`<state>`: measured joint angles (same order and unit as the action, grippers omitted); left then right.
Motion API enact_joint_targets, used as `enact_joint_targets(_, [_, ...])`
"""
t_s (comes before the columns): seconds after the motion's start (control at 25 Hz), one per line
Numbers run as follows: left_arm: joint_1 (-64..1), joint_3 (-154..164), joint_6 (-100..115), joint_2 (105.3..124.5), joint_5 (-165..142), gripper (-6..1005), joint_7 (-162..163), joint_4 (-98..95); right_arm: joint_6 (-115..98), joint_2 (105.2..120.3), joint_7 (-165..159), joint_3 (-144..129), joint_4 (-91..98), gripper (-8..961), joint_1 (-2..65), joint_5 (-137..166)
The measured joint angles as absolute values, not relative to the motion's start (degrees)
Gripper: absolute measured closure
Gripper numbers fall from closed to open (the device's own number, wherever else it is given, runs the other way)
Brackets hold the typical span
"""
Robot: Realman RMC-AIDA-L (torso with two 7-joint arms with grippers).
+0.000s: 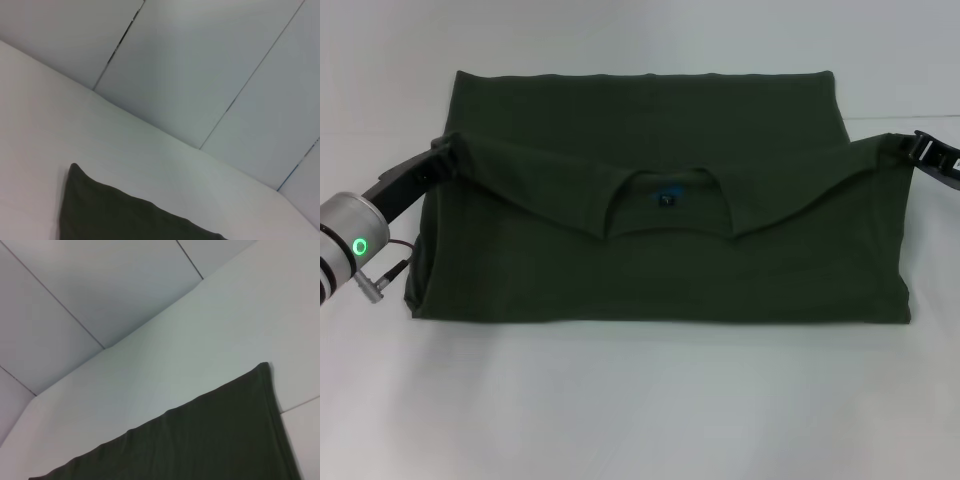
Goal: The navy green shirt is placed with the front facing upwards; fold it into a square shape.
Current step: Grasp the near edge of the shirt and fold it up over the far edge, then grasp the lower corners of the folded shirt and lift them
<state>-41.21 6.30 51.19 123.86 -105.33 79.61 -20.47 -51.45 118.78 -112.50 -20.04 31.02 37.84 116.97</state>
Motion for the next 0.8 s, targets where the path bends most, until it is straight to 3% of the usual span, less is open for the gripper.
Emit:
enact_joint_targets(0.56, [-40.6,5.61,49.61,124.18,-91.87,859,65.42,-15.81,-50.27,119.44,-108.39,-19.98,29.75,913,37.02,111.54])
enact_joint_targets(0.68, [-40.43,5.62,49.41,124.17,-89.69,858,63.92,-14.94,-50.0,119.27,-107.65,-19.98,28.84,685,36.96,111.04])
enact_joint_targets(0.72, [-40.39,5.62,49.4,124.16,-89.68,857,63.85,-14.89,-49.81,119.11,-107.63,-19.98,28.48,663,36.96,111.06])
enact_joint_targets(0.8, [-40.19,5.75,49.39,124.1,-89.67,712,63.91,-14.85,-49.66,118.8,-107.62,-20.03,27.74,618,36.99,111.16])
